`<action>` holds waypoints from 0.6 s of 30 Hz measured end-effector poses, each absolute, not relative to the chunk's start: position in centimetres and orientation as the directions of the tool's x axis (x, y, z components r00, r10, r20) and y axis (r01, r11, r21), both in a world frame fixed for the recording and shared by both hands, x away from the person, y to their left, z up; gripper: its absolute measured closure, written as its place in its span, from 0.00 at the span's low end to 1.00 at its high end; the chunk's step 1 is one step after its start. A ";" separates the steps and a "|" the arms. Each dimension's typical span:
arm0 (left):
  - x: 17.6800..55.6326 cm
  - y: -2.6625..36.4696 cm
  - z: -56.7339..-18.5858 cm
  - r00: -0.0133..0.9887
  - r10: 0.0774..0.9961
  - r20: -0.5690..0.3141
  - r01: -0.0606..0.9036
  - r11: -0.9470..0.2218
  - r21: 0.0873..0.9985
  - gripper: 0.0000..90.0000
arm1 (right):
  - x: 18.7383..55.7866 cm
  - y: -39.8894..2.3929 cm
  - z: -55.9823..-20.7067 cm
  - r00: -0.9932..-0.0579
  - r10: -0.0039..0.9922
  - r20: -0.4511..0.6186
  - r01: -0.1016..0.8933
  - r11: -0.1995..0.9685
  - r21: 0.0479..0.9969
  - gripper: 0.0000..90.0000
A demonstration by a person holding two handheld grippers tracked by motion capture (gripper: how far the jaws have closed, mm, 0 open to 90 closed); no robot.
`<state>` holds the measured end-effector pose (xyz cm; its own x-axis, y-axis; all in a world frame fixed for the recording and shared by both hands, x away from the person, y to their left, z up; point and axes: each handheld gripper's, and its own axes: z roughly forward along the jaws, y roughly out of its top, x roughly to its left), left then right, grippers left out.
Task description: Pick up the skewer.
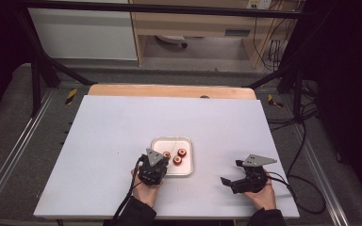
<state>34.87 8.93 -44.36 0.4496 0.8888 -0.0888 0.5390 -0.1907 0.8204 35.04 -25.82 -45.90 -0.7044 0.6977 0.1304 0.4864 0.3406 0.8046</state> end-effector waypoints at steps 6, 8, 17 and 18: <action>34.4 9.9 -43.9 0.483 0.870 -0.096 0.519 -0.196 0.832 0.98 | 35.0 -25.8 -45.8 -0.711 0.692 0.126 0.478 0.343 0.809 0.04; 34.3 10.1 -43.7 0.495 0.864 -0.092 0.515 -0.206 0.832 0.98 | 35.0 -25.7 -45.7 -0.712 0.691 0.123 0.474 0.344 0.811 0.04; 33.9 10.9 -43.0 0.550 0.830 -0.093 0.502 -0.239 0.831 0.98 | 35.0 -24.9 -44.8 -0.732 0.678 0.074 0.438 0.385 0.812 0.04; 33.9 11.0 -42.9 0.559 0.823 -0.097 0.503 -0.244 0.829 0.98 | 34.9 -24.5 -44.5 -0.739 0.671 0.057 0.427 0.401 0.810 0.04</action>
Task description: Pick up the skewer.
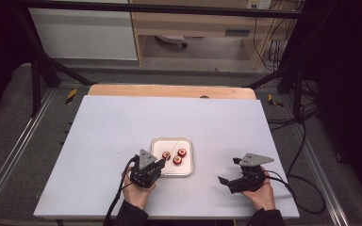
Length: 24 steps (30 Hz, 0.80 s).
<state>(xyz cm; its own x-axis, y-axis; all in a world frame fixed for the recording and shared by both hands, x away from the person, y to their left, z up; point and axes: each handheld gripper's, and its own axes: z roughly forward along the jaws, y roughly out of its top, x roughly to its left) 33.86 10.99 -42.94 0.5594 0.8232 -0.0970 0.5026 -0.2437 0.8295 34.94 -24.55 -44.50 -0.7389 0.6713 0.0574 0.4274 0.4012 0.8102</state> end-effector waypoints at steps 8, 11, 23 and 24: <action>33.9 11.2 -42.3 0.630 0.772 -0.084 0.486 -0.308 0.818 0.98 | 34.8 -23.0 -43.3 -0.772 0.635 -0.024 0.364 0.472 0.803 0.05; 33.9 11.0 -42.1 0.656 0.750 -0.083 0.483 -0.332 0.810 0.98 | 34.6 -22.2 -42.9 -0.786 0.615 -0.065 0.334 0.511 0.792 0.05; 33.6 8.9 -41.0 0.751 0.659 -0.046 0.440 -0.447 0.779 0.98 | 33.7 -19.6 -42.0 -0.838 0.495 -0.228 0.179 0.645 0.743 0.11; 33.6 8.4 -40.9 0.766 0.642 -0.032 0.428 -0.472 0.770 0.98 | 33.6 -19.3 -41.8 -0.843 0.473 -0.257 0.153 0.669 0.727 0.13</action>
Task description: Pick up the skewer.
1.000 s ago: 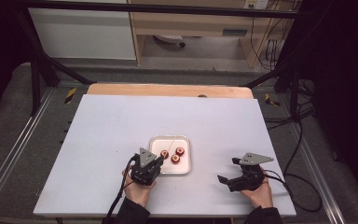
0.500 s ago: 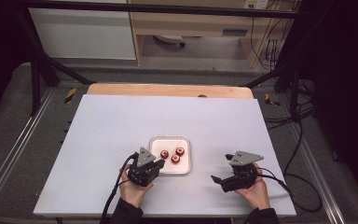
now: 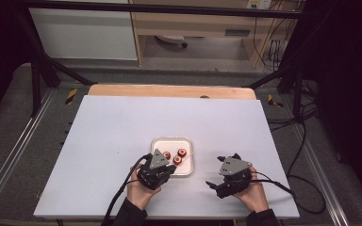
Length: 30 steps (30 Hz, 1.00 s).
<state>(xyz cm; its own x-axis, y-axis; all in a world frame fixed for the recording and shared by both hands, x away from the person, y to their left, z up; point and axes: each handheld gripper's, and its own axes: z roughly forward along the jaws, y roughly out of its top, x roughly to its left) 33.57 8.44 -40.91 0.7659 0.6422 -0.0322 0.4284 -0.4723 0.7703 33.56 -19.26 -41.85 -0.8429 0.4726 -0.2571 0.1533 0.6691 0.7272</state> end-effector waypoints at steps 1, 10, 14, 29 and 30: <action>33.6 8.4 -40.9 0.766 0.642 -0.032 0.428 -0.472 0.770 0.98 | 33.6 -19.3 -41.8 -0.843 0.473 -0.257 0.153 0.669 0.727 0.13; 33.3 6.6 -40.8 0.818 0.576 -0.004 0.392 -0.551 0.737 0.98 | 33.0 -17.7 -41.7 -0.844 0.356 -0.401 0.024 0.772 0.635 0.28; 33.1 5.8 -40.7 0.838 0.545 0.011 0.368 -0.582 0.725 0.98 | 32.8 -17.2 -41.7 -0.829 0.299 -0.473 -0.044 0.808 0.588 0.34; 32.6 3.1 -40.2 0.895 0.444 0.047 0.294 -0.665 0.687 0.98 | 32.4 -16.3 -41.9 -0.791 0.092 -0.605 -0.208 0.889 0.408 0.62; 32.5 3.0 -40.2 0.896 0.441 0.047 0.292 -0.666 0.686 0.98 | 32.4 -16.4 -41.9 -0.790 0.072 -0.608 -0.222 0.892 0.395 0.64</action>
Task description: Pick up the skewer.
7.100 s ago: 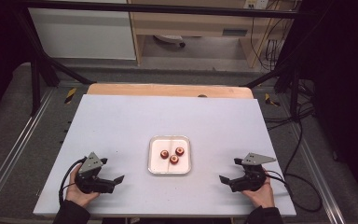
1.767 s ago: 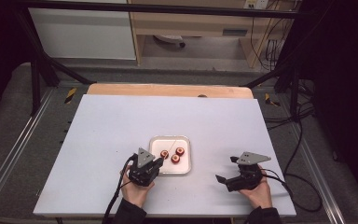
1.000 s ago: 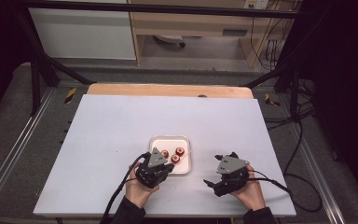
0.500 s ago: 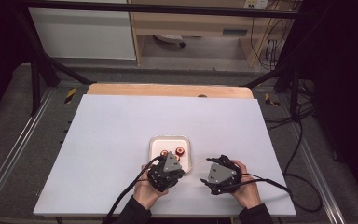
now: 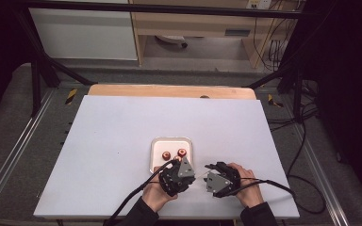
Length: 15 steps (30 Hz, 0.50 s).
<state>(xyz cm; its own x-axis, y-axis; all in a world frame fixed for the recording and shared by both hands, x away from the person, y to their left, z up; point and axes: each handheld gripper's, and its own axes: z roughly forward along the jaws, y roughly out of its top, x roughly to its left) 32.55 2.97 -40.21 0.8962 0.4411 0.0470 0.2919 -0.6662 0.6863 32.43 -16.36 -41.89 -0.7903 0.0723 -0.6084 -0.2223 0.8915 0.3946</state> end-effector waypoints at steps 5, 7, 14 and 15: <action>32.6 2.6 -40.2 0.906 0.421 0.049 0.281 -0.682 0.675 0.98 | 32.1 -16.4 -42.1 -0.773 0.003 -0.634 -0.277 0.898 0.342 0.76; 32.6 2.6 -40.2 0.910 0.411 0.052 0.274 -0.691 0.669 0.98 | 32.0 -16.4 -42.1 -0.771 -0.010 -0.637 -0.287 0.898 0.334 0.78; 32.6 2.6 -40.2 0.918 0.394 0.047 0.266 -0.699 0.664 0.98 | 32.0 -16.6 -42.6 -0.751 -0.087 -0.654 -0.333 0.906 0.263 0.89; 32.6 2.6 -40.3 0.919 0.391 0.046 0.265 -0.701 0.662 0.98 | 31.9 -16.6 -42.6 -0.748 -0.091 -0.657 -0.334 0.907 0.255 0.90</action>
